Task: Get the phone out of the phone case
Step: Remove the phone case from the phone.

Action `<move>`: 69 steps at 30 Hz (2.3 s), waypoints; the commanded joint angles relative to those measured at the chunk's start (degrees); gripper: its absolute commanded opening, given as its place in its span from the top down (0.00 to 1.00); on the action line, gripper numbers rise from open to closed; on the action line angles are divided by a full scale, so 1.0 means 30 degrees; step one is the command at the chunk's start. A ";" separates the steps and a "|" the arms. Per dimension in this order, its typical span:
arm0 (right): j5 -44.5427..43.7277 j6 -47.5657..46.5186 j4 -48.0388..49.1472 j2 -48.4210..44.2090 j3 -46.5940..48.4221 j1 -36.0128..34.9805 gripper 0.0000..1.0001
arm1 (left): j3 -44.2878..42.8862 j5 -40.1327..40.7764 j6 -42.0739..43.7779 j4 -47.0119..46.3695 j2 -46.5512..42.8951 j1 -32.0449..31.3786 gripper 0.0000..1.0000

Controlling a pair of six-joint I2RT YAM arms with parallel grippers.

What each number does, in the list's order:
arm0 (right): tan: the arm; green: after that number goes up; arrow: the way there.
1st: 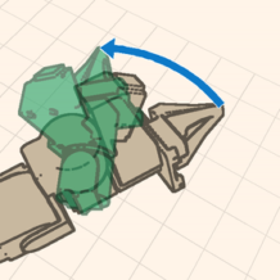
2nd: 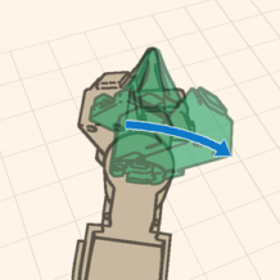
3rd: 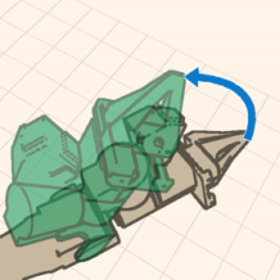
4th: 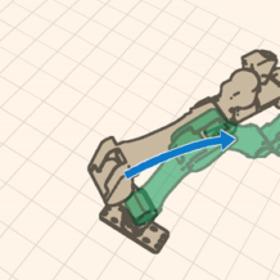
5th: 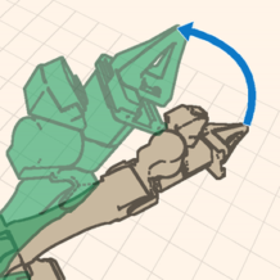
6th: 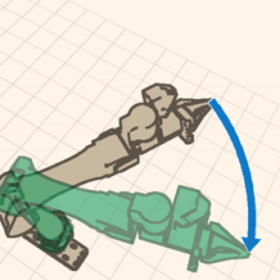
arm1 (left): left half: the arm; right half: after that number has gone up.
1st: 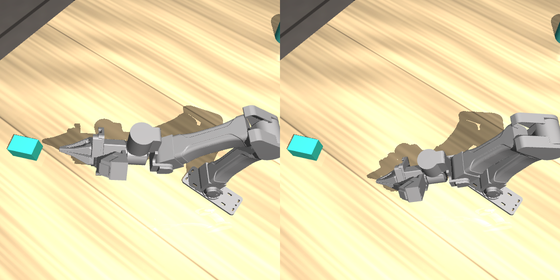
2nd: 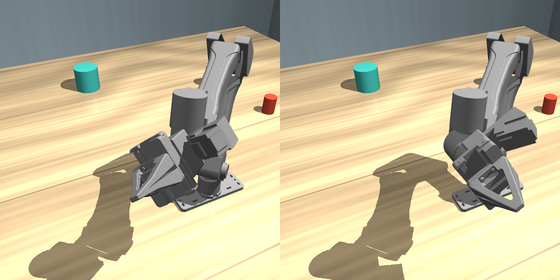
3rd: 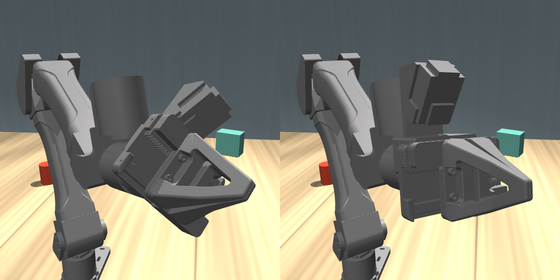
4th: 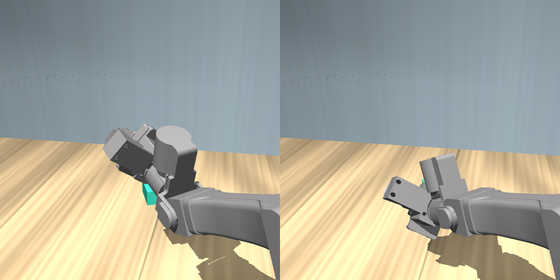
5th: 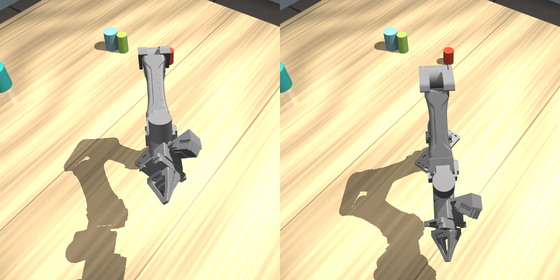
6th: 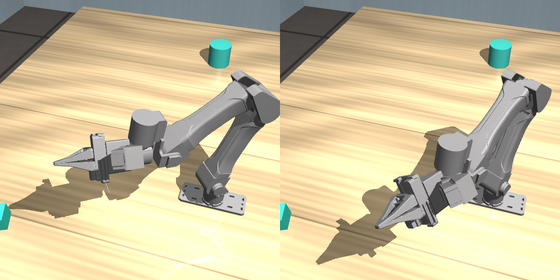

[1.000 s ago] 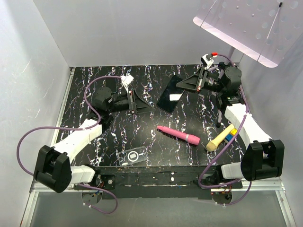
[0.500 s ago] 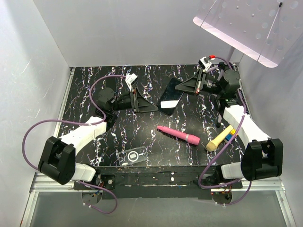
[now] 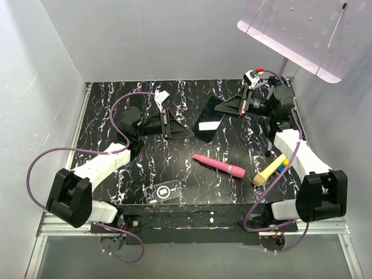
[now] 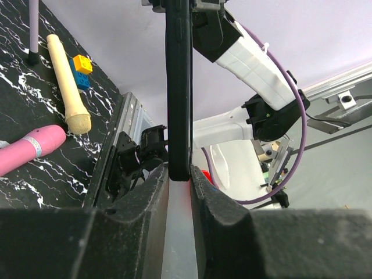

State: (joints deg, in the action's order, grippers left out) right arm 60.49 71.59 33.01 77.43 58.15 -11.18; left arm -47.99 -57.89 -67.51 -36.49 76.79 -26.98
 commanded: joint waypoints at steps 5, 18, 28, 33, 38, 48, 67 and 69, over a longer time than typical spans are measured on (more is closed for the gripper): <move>0.0490 -0.0544 0.0567 -0.0322 0.0128 -0.0111 0.99 | -0.1436 -0.0302 -0.0174 -0.0024 0.0943 -0.0176 0.84; 0.3069 0.6349 0.6461 0.1610 0.0892 -0.1134 0.99 | -0.0882 -0.2301 -0.3621 -0.9444 0.1615 -0.0263 1.00; -0.0208 1.5950 1.7328 0.3781 0.0920 -0.3450 0.99 | -0.0059 0.0603 -0.9052 -1.7279 0.4315 -0.0322 1.00; -0.2231 1.9461 1.9552 0.4864 0.0773 -0.3831 0.99 | 0.0350 0.0927 -0.5638 -1.5211 0.2415 -0.0322 1.00; -0.3110 2.0548 1.9375 0.4747 0.0480 -0.4329 0.99 | 0.1024 0.1745 0.1395 -0.8794 -0.0281 -0.0322 1.00; -0.3813 2.1136 1.9610 0.4748 0.1036 -0.4740 0.99 | 0.0468 0.3032 0.2956 -0.3990 0.0800 -0.0264 1.00; -0.3114 1.6515 1.6281 0.4954 0.1006 -0.3979 0.99 | 0.1725 0.3506 0.7856 0.4494 -0.4676 -0.0526 0.39; -0.3054 1.4583 1.3825 0.4573 0.1182 -0.3949 0.99 | 0.2282 0.3563 0.7445 0.3439 -0.5467 -0.0790 0.35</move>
State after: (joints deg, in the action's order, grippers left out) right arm 51.27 112.55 72.64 94.00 59.61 -23.57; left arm -43.48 -45.56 -45.58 -21.19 66.02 -28.10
